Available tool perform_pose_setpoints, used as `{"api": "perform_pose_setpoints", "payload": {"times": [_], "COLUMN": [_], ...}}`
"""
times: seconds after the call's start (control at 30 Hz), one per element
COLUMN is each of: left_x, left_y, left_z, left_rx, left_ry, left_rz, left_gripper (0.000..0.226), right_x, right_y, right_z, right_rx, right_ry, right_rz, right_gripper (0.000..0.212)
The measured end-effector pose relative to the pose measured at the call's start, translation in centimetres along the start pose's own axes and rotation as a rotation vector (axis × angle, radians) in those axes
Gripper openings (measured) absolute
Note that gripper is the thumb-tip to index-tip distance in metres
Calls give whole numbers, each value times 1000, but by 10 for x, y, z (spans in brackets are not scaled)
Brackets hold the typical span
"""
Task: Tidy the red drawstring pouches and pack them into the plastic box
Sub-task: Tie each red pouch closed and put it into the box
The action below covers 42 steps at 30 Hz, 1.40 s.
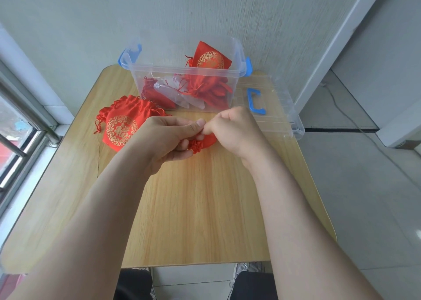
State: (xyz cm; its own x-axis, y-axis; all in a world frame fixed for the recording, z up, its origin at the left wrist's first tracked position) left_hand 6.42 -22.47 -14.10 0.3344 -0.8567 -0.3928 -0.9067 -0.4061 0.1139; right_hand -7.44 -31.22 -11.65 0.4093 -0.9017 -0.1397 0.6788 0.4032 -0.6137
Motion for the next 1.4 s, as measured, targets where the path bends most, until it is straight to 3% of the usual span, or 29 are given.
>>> {"api": "perform_pose_setpoints", "payload": {"times": [0.33, 0.8, 0.97, 1.17, 1.4], "left_x": [0, 7, 1, -7, -8], "left_y": [13, -2, 8, 25, 18], "left_z": [-4, -7, -8, -16, -21], "left_rx": [83, 353, 480, 582, 473], "left_ry": [41, 169, 188, 265, 255], "left_rz": [126, -54, 10, 137, 49], "left_gripper": [19, 21, 20, 16, 18], "right_x": [0, 0, 0, 2, 3], "right_y": [-1, -9, -1, -4, -9], "right_z": [-3, 1, 17, 6, -2], "right_rx": [54, -161, -17, 72, 234], "right_ry": [16, -41, -175, -97, -27], "right_rz": [-68, -86, -52, -42, -44], "right_gripper": [41, 29, 23, 23, 23]}}
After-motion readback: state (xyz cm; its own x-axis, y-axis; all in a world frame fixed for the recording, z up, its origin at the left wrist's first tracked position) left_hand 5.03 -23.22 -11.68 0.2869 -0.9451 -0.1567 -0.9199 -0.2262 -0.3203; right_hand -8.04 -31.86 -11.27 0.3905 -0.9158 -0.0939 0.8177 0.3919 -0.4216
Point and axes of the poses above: each hand's wrist, its own x-axis towards the middle knuckle, its own y-axis out of the palm, z = x × y, the point moved 8 cm from there along x, towards the middle knuckle, and after that the axes turned 8 degrees about -x, right-handed, at the moved point
